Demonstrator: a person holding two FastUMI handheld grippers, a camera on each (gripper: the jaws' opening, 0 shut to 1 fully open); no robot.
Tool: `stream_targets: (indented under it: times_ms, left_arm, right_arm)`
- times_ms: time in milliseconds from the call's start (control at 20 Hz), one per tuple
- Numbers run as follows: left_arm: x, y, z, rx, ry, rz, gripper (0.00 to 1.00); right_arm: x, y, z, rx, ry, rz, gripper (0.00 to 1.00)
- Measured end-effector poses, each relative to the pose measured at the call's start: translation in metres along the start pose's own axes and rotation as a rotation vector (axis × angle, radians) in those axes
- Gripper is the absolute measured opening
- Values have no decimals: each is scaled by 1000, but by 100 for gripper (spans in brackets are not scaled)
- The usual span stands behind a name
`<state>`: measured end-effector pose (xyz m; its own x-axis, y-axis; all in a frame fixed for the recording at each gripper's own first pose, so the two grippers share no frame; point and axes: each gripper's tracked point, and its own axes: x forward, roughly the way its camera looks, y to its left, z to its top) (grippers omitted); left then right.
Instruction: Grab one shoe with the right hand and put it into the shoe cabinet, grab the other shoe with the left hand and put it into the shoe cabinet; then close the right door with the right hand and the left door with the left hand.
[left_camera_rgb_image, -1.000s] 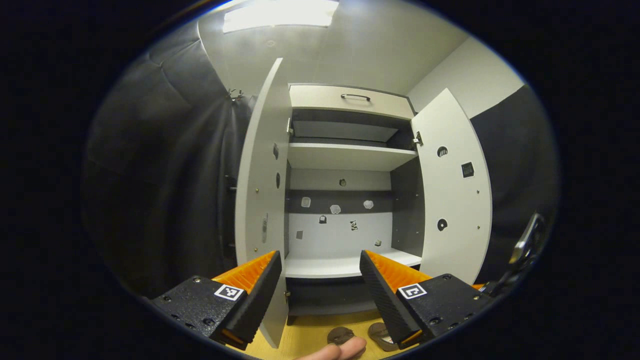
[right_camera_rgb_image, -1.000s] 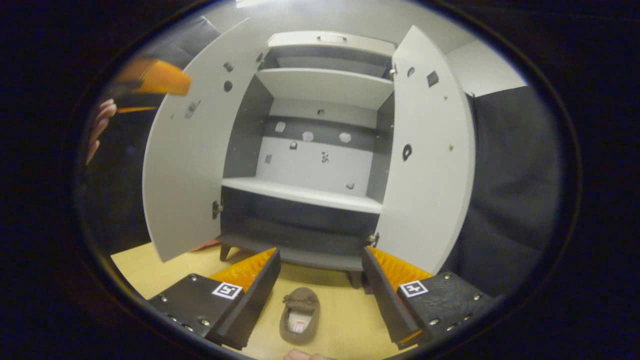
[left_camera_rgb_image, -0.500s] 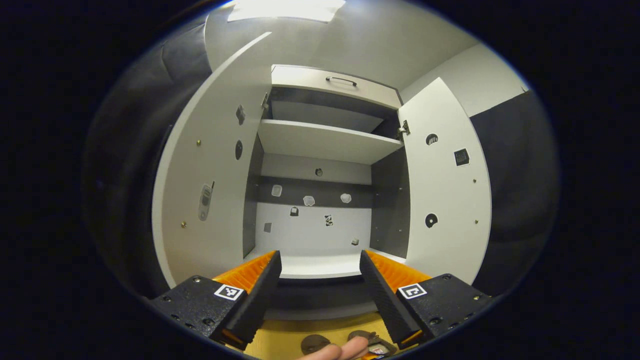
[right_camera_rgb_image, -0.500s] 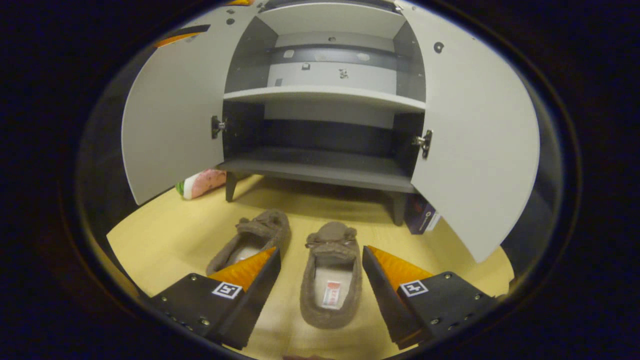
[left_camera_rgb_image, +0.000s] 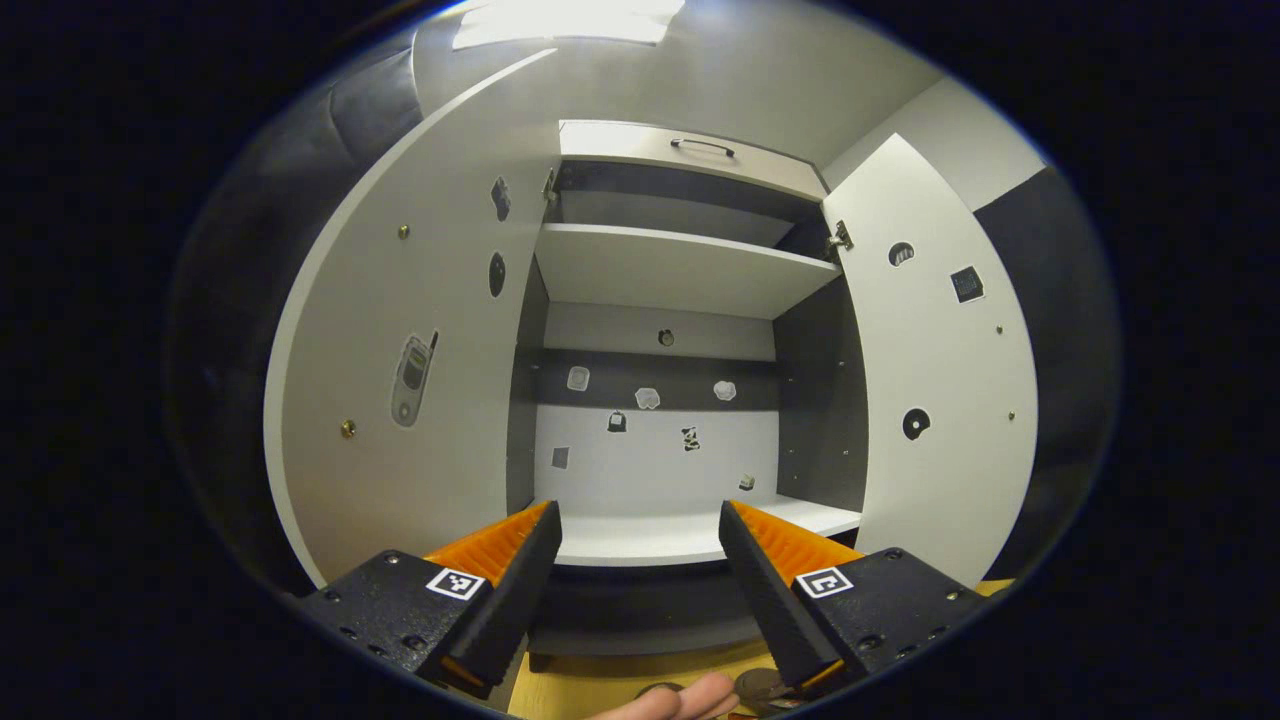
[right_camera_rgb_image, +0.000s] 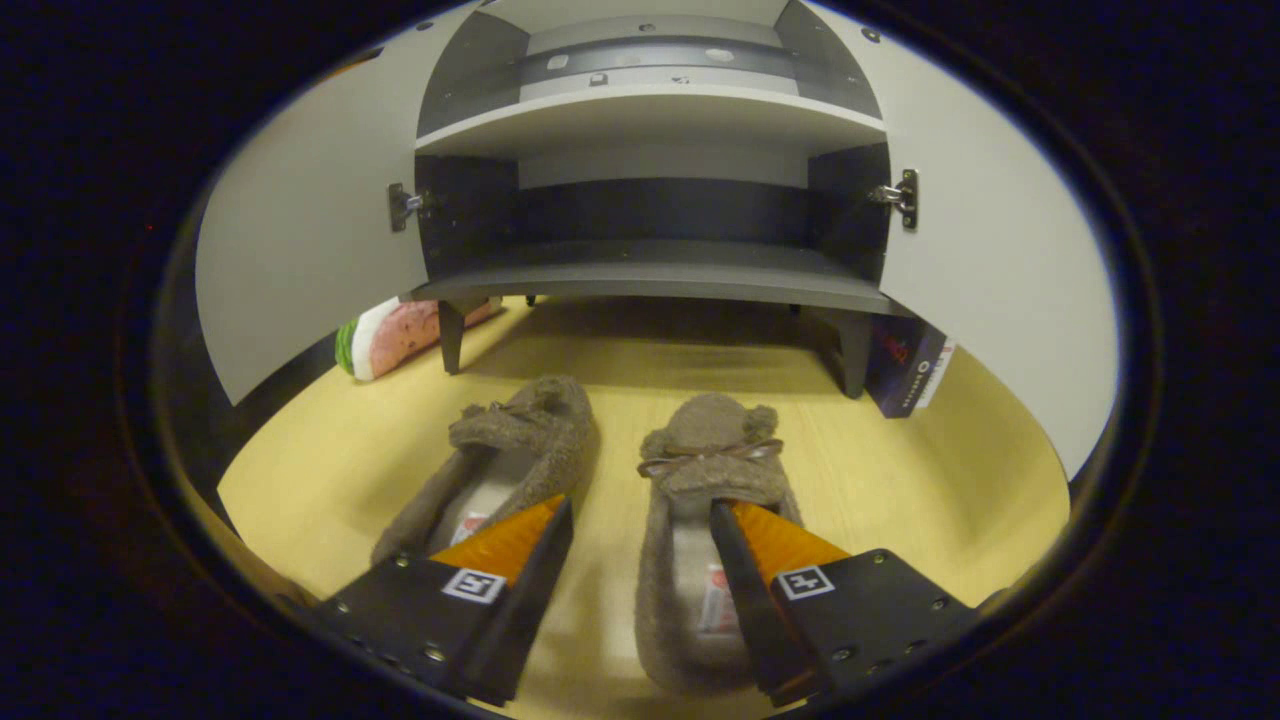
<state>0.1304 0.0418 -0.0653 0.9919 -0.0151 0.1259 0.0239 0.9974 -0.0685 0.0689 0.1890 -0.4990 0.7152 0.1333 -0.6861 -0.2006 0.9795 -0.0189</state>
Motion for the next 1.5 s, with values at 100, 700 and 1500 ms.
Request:
stream_targets:
  times_ms: [100,700,1500]
  left_arm:
    - [4,-8,-7,-20,21,-35,98]
    - [34,-8,-30,-3,64,-75,98]
    - [44,-9,-41,-89,95,-109,98]
  right_arm:
    - [12,-3,-4,32,33,-8,68]
    - [13,0,21,49,6,48,11]
    - [-94,-2,221,-51,-440,46,1]
